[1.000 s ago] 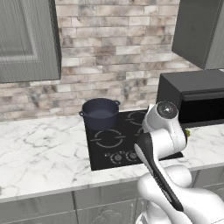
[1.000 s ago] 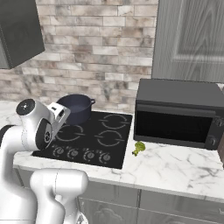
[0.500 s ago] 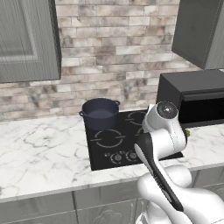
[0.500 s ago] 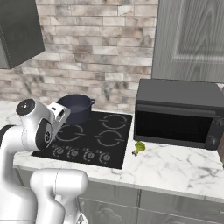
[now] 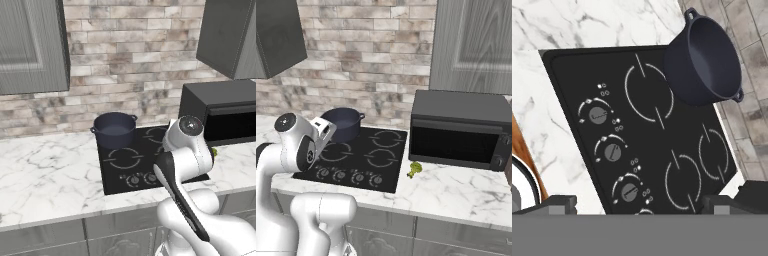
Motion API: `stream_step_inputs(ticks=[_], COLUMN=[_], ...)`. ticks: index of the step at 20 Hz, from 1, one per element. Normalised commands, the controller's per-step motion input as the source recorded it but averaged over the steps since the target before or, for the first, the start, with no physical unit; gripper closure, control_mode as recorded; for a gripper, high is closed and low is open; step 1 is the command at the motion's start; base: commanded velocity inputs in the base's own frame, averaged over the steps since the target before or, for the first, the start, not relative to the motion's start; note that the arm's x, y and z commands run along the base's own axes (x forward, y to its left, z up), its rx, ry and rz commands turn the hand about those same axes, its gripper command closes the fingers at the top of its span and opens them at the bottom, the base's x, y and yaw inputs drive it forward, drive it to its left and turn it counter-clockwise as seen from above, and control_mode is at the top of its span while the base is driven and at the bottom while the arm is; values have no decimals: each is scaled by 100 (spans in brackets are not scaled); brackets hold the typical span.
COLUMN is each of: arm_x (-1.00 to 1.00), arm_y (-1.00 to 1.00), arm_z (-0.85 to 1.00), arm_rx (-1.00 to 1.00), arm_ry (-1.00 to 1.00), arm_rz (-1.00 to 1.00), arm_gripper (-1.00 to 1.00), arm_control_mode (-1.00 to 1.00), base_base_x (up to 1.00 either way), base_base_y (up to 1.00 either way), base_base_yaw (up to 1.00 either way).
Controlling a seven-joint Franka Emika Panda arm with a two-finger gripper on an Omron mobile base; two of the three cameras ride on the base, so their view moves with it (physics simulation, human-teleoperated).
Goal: Turn on the burner for the pot on the stove. Wait thirty seconds for the pot to heat up. Then add the broccoli to the pot.
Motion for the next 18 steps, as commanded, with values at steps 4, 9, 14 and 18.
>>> stream_step_inputs(ticks=[4, 9, 14, 18], arm_x=[0, 0, 0, 0], arm_y=[0, 0, 0, 0], arm_z=[0, 0, 0, 0], arm_rx=[0, 0, 0, 0], arm_ry=[0, 0, 0, 0], arm_rz=[0, 0, 0, 0], arm_gripper=[-100, -100, -100, -100], arm_control_mode=[-100, -100, -100, -100], base_base_x=[0, 0, 0, 0], base_base_y=[0, 0, 0, 0], base_base_yaw=[0, 0, 0, 0])
